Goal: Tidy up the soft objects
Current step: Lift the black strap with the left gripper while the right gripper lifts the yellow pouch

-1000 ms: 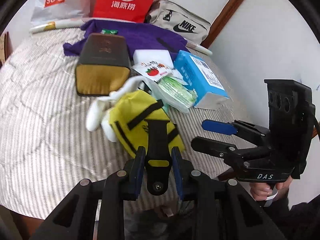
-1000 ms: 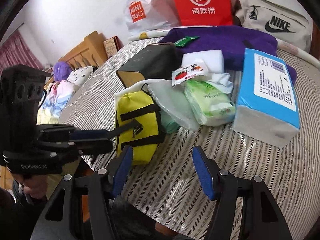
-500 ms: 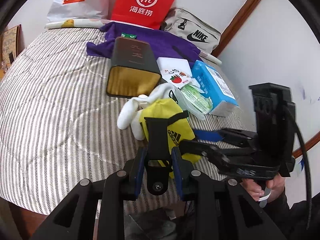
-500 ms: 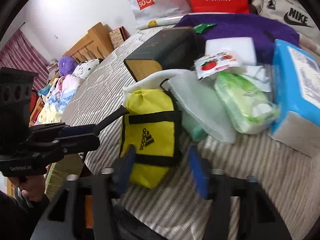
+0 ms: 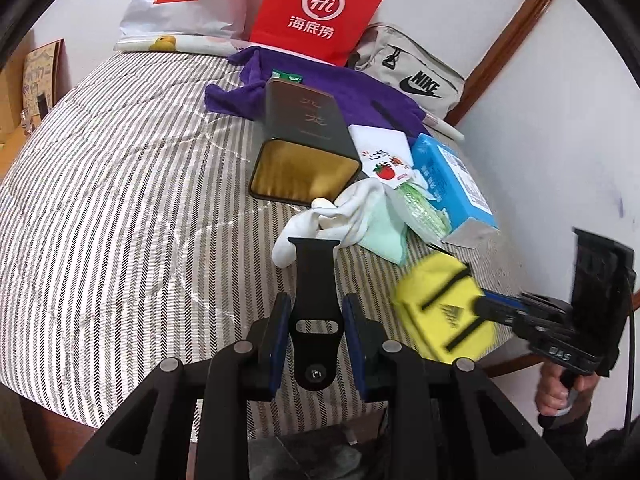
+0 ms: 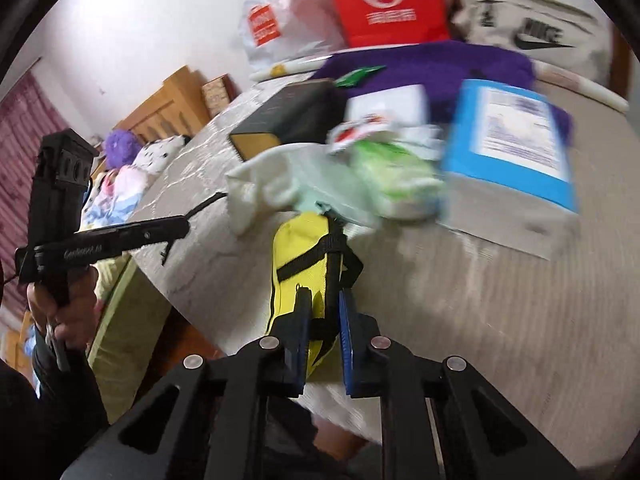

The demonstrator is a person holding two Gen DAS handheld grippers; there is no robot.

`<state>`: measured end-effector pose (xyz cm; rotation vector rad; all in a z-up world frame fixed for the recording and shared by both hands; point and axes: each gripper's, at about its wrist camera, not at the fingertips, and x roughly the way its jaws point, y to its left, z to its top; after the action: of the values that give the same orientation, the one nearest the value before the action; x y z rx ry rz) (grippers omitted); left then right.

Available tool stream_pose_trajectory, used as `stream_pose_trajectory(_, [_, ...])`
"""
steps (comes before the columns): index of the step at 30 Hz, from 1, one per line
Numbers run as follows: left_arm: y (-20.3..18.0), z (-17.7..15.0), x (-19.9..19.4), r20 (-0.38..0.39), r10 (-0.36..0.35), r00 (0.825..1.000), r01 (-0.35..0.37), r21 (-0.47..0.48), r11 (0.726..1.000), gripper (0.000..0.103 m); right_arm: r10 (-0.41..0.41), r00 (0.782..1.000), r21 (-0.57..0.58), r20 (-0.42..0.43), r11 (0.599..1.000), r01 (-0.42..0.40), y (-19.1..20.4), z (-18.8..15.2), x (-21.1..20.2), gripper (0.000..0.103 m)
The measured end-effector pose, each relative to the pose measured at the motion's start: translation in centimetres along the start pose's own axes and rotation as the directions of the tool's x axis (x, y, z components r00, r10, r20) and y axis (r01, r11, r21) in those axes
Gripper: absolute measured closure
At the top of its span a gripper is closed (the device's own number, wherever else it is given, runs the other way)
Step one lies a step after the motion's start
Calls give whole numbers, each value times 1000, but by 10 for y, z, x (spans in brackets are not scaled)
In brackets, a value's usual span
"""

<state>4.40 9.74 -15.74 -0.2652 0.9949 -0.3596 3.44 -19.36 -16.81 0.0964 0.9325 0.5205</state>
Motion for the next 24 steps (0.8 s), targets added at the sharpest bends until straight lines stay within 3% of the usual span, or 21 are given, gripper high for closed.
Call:
stream_pose_trajectory(5, [-2,3,3,-9,35,999,-35,4,999,78,-126,992,66,27,990,124,-45,-12,-23,90])
stream_pose_trajectory(10, [-5,7,8,-24,63,998,-63,11,998,78,-154,988,116,5,981,153,-79,-16,-23,81])
stream_pose_trajectory(12, [-5,7,10,-30,65,997,-64,14,998,77,-126,992,111,-9,986,126,-80,-16,-19,53])
stream_pose_trajectory(13, [-6,7,11,-34,66,997,-65,17,998,77,-118,993,112,-7,987,118,-79,-16,-18,33])
stream_pose_trajectory(14, [-7,7,12,-39,68,997,-67,22,998,77,-105,994,108,15,989,103,-77,-17,-19,30])
stream_pose_trajectory(19, [-12,7,20,-63,76,995,-74,39,997,77,-41,998,60,55,997,37,-57,-15,-13,22])
stream_pose_trajectory(24, [-11,8,20,-56,92,994,-90,31,995,77,-124,992,-18,22,992,125,-38,-14,6,22])
